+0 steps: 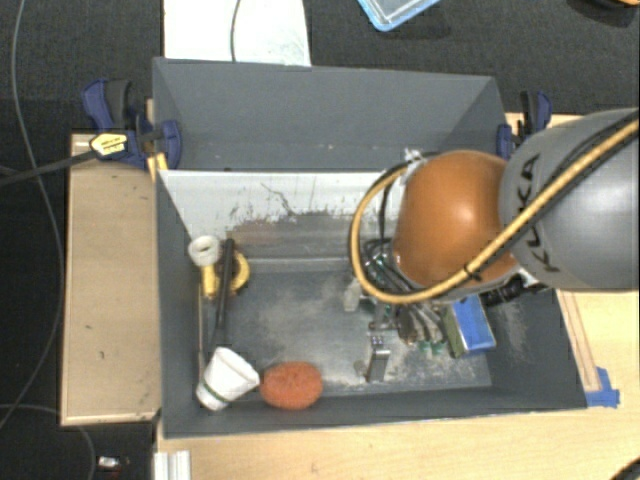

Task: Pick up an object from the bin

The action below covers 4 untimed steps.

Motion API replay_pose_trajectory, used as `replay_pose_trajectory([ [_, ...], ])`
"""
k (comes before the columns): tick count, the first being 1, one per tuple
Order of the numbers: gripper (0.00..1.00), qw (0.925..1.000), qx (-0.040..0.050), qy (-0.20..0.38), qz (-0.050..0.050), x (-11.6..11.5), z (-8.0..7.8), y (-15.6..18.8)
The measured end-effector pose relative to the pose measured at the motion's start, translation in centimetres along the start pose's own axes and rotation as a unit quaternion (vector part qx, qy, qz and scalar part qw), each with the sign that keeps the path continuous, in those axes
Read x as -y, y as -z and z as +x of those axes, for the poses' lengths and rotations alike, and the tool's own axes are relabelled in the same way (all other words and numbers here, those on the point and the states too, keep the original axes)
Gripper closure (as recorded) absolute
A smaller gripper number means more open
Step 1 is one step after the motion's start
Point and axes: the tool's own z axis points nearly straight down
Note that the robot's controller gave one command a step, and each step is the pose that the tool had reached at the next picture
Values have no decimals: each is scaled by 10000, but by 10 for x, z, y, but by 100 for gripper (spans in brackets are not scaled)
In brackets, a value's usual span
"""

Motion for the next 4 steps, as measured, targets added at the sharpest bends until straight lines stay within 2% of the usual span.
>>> replay_pose_trajectory([
  [1, 0, 10000, 42, -17, -4, 1, -2, 4],
  [2, 0, 9995, 49, -322, -9, 35, -8, 17],
  [3, 0, 10000, 49, -74, -14, 69, -8, 5],
  [4, 0, 9976, 76, -690, -17, 134, -49, -3],
])
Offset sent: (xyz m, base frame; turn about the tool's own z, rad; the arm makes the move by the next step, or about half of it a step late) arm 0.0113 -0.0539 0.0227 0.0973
